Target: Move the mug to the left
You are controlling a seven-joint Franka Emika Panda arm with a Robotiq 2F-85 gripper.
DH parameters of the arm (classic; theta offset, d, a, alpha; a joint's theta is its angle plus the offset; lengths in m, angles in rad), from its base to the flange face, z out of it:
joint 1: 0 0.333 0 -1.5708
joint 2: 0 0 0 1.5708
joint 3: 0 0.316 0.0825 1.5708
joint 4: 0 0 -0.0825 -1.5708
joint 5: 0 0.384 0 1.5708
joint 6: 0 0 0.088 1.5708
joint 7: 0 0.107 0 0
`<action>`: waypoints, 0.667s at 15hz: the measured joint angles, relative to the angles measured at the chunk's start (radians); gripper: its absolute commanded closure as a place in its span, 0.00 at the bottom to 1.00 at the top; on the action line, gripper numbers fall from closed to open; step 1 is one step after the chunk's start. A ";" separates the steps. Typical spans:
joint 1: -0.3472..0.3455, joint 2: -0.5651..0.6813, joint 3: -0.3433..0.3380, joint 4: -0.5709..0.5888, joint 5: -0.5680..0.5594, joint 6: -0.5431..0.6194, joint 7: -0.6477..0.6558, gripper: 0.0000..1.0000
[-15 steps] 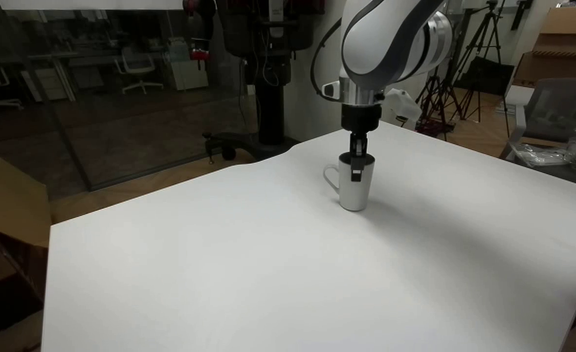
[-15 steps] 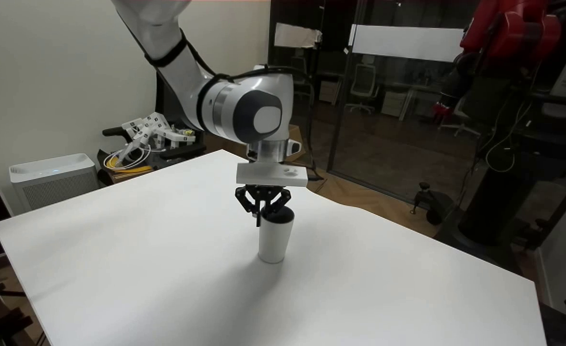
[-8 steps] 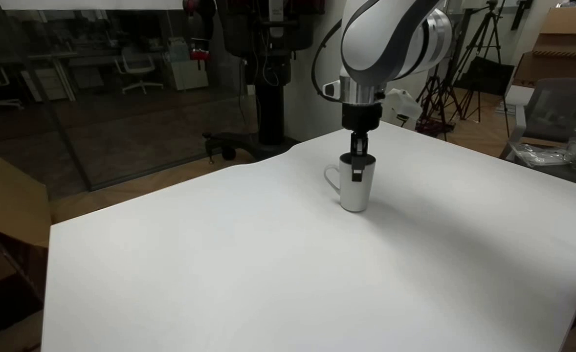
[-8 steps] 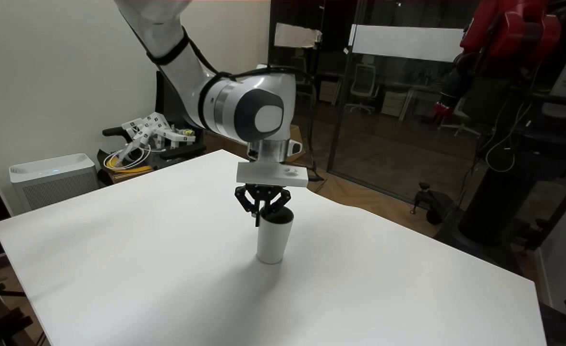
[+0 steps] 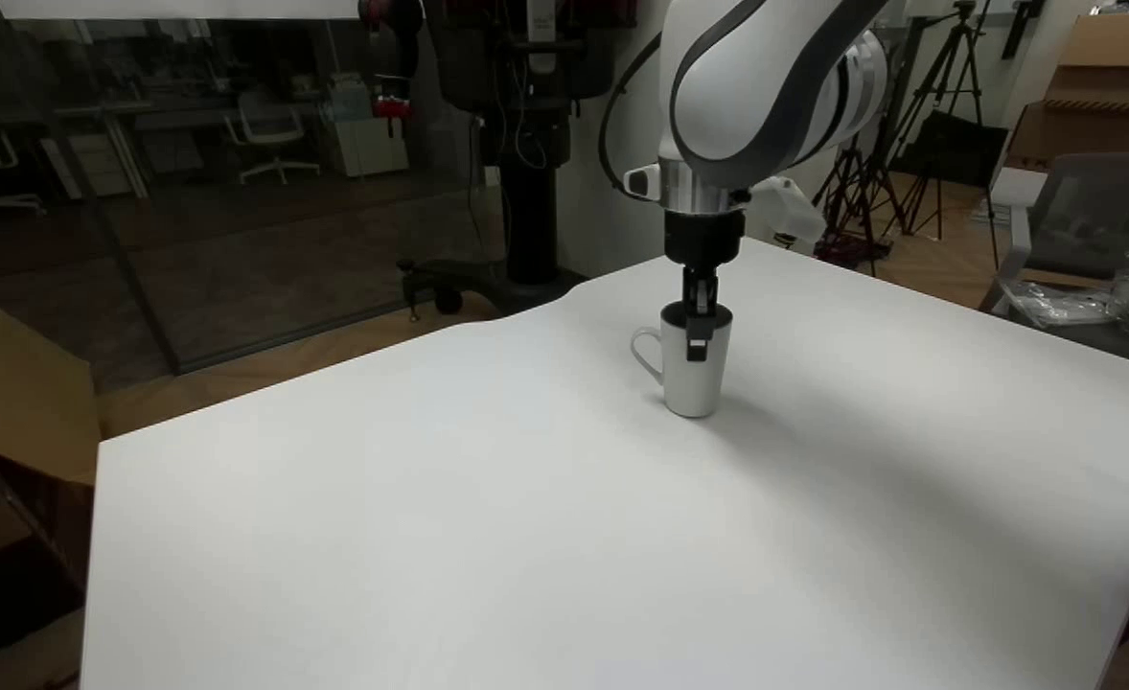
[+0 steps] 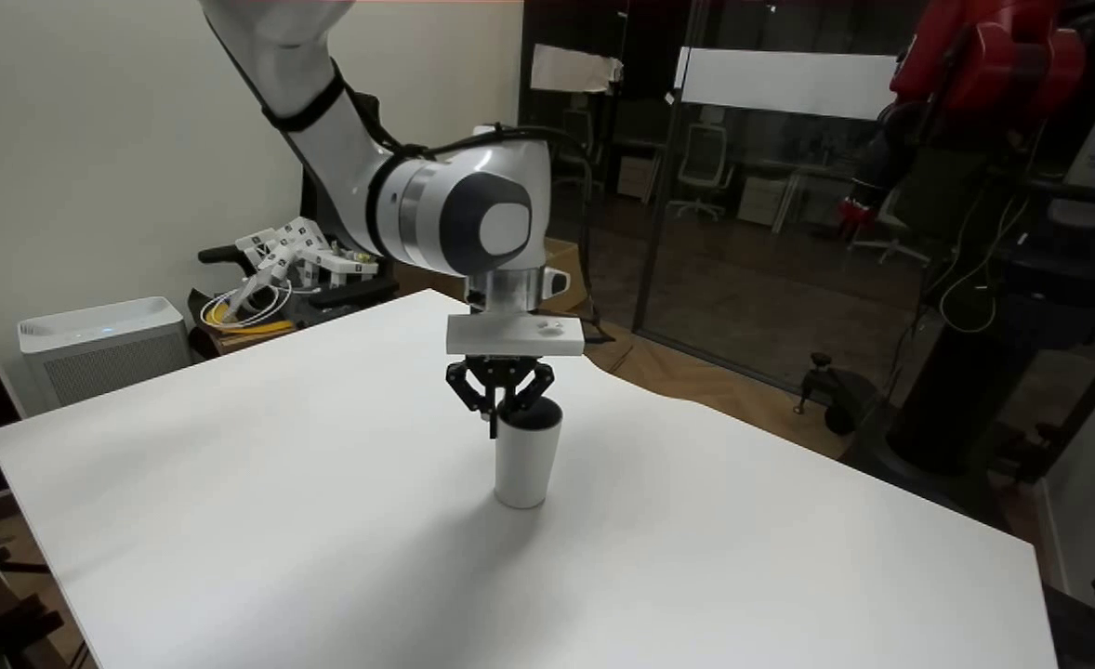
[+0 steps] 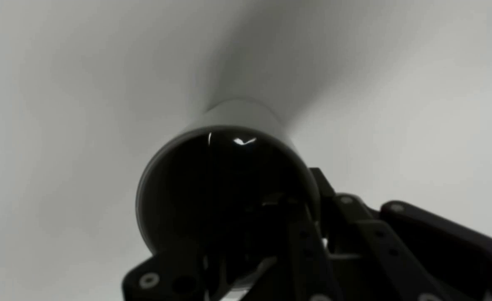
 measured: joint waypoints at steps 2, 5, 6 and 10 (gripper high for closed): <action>0.025 -0.020 0.001 -0.038 -0.015 0.023 0.027 0.97; 0.058 -0.057 0.013 -0.089 -0.017 0.030 0.052 0.97; 0.066 -0.066 0.020 -0.101 -0.016 0.029 0.057 0.97; 0.087 -0.082 0.043 -0.114 -0.015 0.015 0.066 0.97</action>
